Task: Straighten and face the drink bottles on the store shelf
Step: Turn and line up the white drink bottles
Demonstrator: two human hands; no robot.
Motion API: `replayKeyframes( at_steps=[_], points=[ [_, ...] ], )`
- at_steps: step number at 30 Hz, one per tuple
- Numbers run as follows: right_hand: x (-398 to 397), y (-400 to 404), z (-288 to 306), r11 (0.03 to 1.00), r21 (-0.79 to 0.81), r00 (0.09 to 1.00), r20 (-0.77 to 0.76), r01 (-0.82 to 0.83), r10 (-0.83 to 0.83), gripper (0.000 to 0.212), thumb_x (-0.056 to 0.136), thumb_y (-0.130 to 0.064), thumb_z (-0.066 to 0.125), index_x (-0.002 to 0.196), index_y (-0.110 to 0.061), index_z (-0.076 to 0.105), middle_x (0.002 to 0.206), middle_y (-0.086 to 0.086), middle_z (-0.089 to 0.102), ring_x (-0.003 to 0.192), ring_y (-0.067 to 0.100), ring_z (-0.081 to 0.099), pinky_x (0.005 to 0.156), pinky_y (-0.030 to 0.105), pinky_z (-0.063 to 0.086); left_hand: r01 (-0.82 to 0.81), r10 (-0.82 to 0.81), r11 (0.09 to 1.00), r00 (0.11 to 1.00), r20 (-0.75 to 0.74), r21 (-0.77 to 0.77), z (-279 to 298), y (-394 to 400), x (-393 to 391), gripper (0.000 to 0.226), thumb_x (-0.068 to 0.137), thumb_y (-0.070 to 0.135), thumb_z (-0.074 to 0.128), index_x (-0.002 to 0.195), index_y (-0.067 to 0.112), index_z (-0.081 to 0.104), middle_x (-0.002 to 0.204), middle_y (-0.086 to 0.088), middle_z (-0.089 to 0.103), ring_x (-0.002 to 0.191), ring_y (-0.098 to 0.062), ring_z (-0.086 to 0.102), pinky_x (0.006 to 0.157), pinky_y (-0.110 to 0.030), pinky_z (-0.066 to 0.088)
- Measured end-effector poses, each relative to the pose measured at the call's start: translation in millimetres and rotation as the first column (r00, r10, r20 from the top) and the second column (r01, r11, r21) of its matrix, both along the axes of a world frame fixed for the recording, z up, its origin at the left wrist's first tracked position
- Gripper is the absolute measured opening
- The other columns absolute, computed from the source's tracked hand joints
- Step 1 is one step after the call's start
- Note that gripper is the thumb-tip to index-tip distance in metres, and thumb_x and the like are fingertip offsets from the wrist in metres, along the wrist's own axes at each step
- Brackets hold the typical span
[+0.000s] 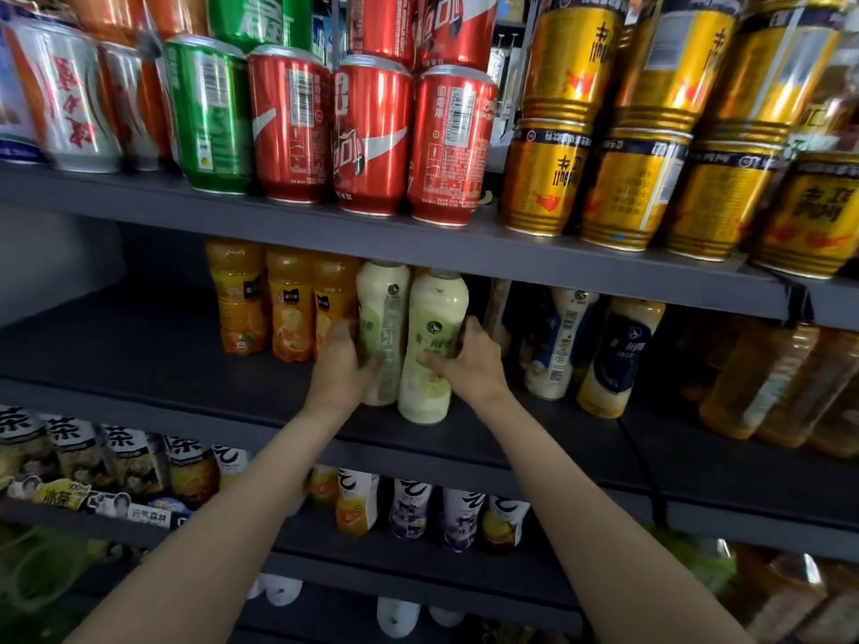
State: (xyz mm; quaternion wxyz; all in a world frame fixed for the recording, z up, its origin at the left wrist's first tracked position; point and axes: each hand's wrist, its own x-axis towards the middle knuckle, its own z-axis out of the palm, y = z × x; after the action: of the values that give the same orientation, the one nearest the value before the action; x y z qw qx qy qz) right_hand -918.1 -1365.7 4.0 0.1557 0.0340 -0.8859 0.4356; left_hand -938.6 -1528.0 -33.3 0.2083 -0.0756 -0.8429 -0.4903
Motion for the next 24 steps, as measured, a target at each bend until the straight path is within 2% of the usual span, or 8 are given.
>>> replayKeyframes(
  at_steps=[3, 8, 10, 12, 14, 17, 22, 24],
  points=[
    [-10, -1, -2, 0.999, -0.013, 0.999, 0.002, -0.039, 0.039, 0.055, 0.077, -0.02, 0.078, 0.118, -0.003, 0.046, 0.119, 0.013, 0.06, 0.114, 0.025, 0.055, 0.092, 0.038, 0.05, 0.012, -0.013, 0.999, 1.0, -0.002, -0.034, 0, -10, -6, 0.052, 0.083, 0.018, 0.069, 0.126, 0.004, 0.044, 0.125, -0.013, 0.054, 0.117, -0.026, 0.052, 0.098, -0.043, 0.044],
    [-14, 13, -13, 0.98, -0.123, 0.985, 0.057, -0.157, 0.165, 0.059, 0.076, -0.027, 0.079, 0.122, -0.008, 0.048, 0.122, 0.005, 0.059, 0.114, 0.019, 0.057, 0.094, 0.031, 0.049, 0.098, -0.098, 0.991, 0.995, -0.001, 0.091, -1, 7, -2, 0.053, 0.086, 0.016, 0.065, 0.132, 0.01, 0.037, 0.126, -0.002, 0.05, 0.117, -0.013, 0.047, 0.099, -0.029, 0.038],
    [-13, 26, -22, 0.957, -0.246, 0.981, 0.081, -0.153, 0.178, 0.056, 0.081, -0.027, 0.073, 0.127, -0.005, 0.049, 0.122, 0.002, 0.058, 0.112, 0.013, 0.056, 0.09, 0.017, 0.048, 0.069, -0.067, 0.992, 0.998, -0.018, 0.109, -3, 11, -2, 0.055, 0.087, 0.015, 0.064, 0.133, 0.01, 0.035, 0.123, 0.003, 0.048, 0.113, -0.007, 0.044, 0.094, -0.022, 0.035],
    [-15, 42, -27, 0.97, -0.244, 0.999, 0.026, -0.015, 0.022, 0.045, 0.088, -0.029, 0.065, 0.123, -0.003, 0.055, 0.113, 0.002, 0.061, 0.106, 0.012, 0.058, 0.073, 0.005, 0.043, 0.047, -0.045, 0.994, 0.999, -0.018, 0.097, -6, 10, -4, 0.057, 0.087, 0.015, 0.064, 0.135, 0.009, 0.034, 0.12, 0.006, 0.045, 0.112, -0.005, 0.041, 0.094, -0.02, 0.033],
    [-29, 55, -31, 0.974, -0.132, 0.981, -0.022, 0.187, -0.191, 0.042, 0.091, -0.033, 0.06, 0.119, -0.001, 0.056, 0.103, 0.005, 0.063, 0.103, 0.021, 0.06, 0.063, 0.015, 0.041, 0.04, -0.039, 0.995, 0.999, -0.012, 0.087, -9, 9, -7, 0.06, 0.087, 0.016, 0.064, 0.136, 0.009, 0.032, 0.123, 0.003, 0.044, 0.115, -0.007, 0.04, 0.099, -0.025, 0.033],
    [-66, 56, -34, 0.939, -0.128, 0.947, 0.0, 0.319, -0.322, 0.049, 0.091, -0.024, 0.062, 0.127, 0.005, 0.045, 0.115, 0.019, 0.058, 0.109, 0.034, 0.055, 0.074, 0.031, 0.042, 0.042, -0.041, 0.995, 0.999, -0.013, 0.094, -12, 6, -9, 0.06, 0.086, 0.017, 0.065, 0.135, 0.007, 0.032, 0.127, -0.005, 0.045, 0.119, -0.015, 0.043, 0.104, -0.034, 0.036],
    [-129, 49, -41, 0.913, -0.004, 0.897, 0.183, 0.409, -0.401, 0.069, 0.093, -0.029, 0.058, 0.14, 0.009, 0.024, 0.138, 0.028, 0.043, 0.125, 0.039, 0.045, 0.098, 0.041, 0.04, 0.056, -0.056, 0.993, 0.998, -0.005, 0.107, -16, 2, -14, 0.059, 0.086, 0.02, 0.066, 0.133, 0.01, 0.032, 0.127, -0.008, 0.048, 0.12, -0.019, 0.045, 0.104, -0.041, 0.04],
    [-142, 50, -42, 0.888, 0.031, 0.864, 0.219, 0.458, -0.453, 0.061, 0.097, -0.019, 0.053, 0.141, 0.011, 0.024, 0.14, 0.028, 0.042, 0.128, 0.038, 0.045, 0.102, 0.042, 0.038, 0.064, -0.064, 0.991, 0.998, 0.0, 0.117, -19, 1, -15, 0.058, 0.085, 0.022, 0.066, 0.131, 0.011, 0.032, 0.126, -0.008, 0.049, 0.119, -0.019, 0.047, 0.102, -0.043, 0.042]
  ],
)
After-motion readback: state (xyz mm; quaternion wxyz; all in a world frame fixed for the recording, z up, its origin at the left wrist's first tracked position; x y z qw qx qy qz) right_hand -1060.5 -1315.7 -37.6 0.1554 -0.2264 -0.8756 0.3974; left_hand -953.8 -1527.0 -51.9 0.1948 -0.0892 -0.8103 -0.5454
